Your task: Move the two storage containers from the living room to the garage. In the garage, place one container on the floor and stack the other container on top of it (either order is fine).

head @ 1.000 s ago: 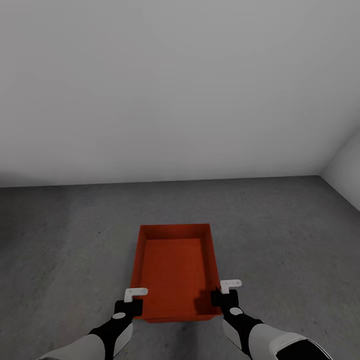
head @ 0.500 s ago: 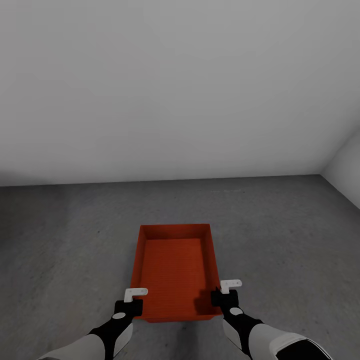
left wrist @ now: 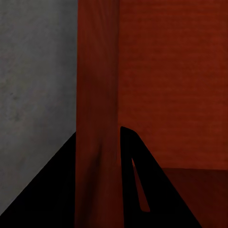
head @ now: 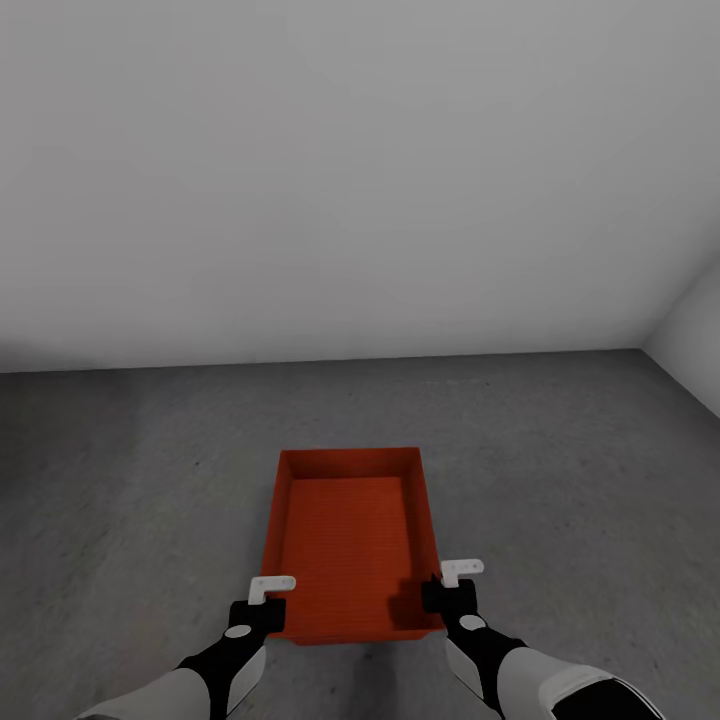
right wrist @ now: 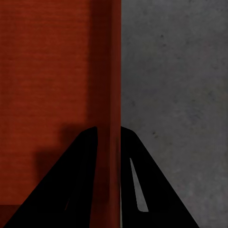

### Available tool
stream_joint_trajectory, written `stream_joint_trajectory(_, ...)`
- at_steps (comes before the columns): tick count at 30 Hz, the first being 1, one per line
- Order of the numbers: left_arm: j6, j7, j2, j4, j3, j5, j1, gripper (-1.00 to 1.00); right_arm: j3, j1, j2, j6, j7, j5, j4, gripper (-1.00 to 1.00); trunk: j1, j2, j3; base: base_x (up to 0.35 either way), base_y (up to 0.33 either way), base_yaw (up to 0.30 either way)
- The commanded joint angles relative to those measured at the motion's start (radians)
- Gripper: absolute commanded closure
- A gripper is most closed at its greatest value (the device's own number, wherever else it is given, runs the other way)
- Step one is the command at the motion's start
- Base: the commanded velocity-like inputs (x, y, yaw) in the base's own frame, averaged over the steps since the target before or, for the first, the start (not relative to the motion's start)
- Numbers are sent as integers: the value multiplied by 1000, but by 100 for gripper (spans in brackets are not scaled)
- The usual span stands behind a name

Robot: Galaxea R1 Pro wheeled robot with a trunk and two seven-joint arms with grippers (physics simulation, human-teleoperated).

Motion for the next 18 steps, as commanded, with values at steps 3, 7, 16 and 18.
stream_joint_trajectory(3,-4,9,-1,-2,9,1,-1,100,-33,-1,17,-5,-6,-25,3,100,0,0,-1,0,0,0)
stream_joint_trajectory(7,-4,9,-1,-2,9,1,-1,100,-33,-1,17,-5,-6,-25,3,100,0,0,-1,0,0,0)
stream_joint_trajectory(16,-4,9,-1,-2,9,1,-1,100,-33,-1,17,-6,-6,-25,3,100,0,0,-1,0,0,0)
stream_joint_trajectory(18,-4,9,-1,-2,9,1,-1,100,-33,-1,17,-7,-6,-25,3,100,0,0,-1,0,0,0)
